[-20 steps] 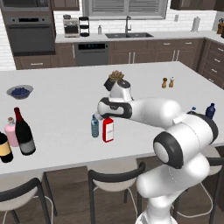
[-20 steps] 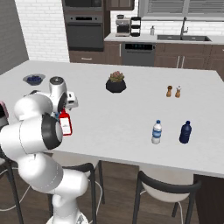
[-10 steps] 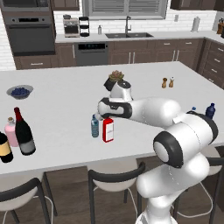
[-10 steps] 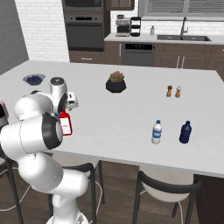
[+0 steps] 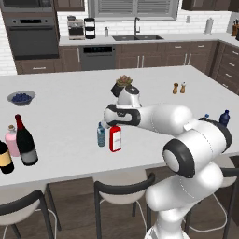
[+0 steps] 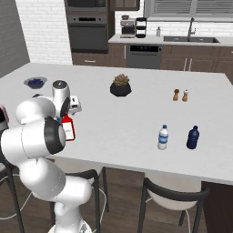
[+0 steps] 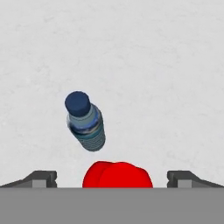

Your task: Move the plastic bottles in the middle to the plastics group, and the glass bottles in the middle to the glass group.

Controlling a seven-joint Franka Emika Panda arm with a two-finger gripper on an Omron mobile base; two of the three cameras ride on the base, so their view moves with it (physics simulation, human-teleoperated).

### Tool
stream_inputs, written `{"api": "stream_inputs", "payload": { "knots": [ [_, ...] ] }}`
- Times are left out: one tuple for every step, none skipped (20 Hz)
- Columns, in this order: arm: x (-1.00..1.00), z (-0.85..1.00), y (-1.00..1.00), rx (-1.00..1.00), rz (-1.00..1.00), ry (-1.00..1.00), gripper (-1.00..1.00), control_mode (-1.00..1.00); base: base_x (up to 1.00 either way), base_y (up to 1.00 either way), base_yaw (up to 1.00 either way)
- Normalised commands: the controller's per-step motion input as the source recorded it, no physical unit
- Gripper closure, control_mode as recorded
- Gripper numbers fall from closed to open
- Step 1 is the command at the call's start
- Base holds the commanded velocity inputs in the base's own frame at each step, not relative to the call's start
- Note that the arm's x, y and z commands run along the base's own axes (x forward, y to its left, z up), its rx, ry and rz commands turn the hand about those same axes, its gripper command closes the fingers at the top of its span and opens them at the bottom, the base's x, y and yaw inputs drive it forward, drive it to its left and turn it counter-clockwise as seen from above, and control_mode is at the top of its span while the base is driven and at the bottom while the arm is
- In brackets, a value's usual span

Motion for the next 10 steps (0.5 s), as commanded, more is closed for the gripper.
{"api": "stream_inputs", "payload": {
  "knots": [
    [0.0, -0.07, 0.0, 0.0, 0.0, 0.0, -1.0, -1.0, 0.0, 0.0, 0.0],
    [0.0, -0.08, 0.0, 0.0, 0.0, 0.0, -1.0, -1.0, 0.0, 0.0, 0.0],
    [0.0, -0.11, 0.0, 0.0, 0.0, 0.0, -1.0, -1.0, 0.0, 0.0, 0.0],
    [0.0, -0.03, 0.0, 0.0, 0.0, 0.0, -1.0, -1.0, 0.0, 0.0, 0.0],
    [0.0, 0.0, 0.0, 0.0, 0.0, 0.0, -1.0, -1.0, 0.0, 0.0, 0.0],
    [0.0, 0.0, 0.0, 0.0, 0.0, 0.0, -1.0, -1.0, 0.0, 0.0, 0.0],
    [0.0, 0.0, 0.0, 0.0, 0.0, 0.0, 1.0, -1.0, 0.0, 0.0, 0.0],
    [0.0, 0.0, 0.0, 0.0, 0.0, 0.0, 1.0, -1.0, 0.0, 0.0, 0.0],
    [0.0, 0.0, 0.0, 0.0, 0.0, 0.0, 1.0, -1.0, 0.0, 0.0, 0.0],
    [0.0, 0.0, 0.0, 0.0, 0.0, 0.0, 1.0, -1.0, 0.0, 0.0, 0.0]
  ]
}}
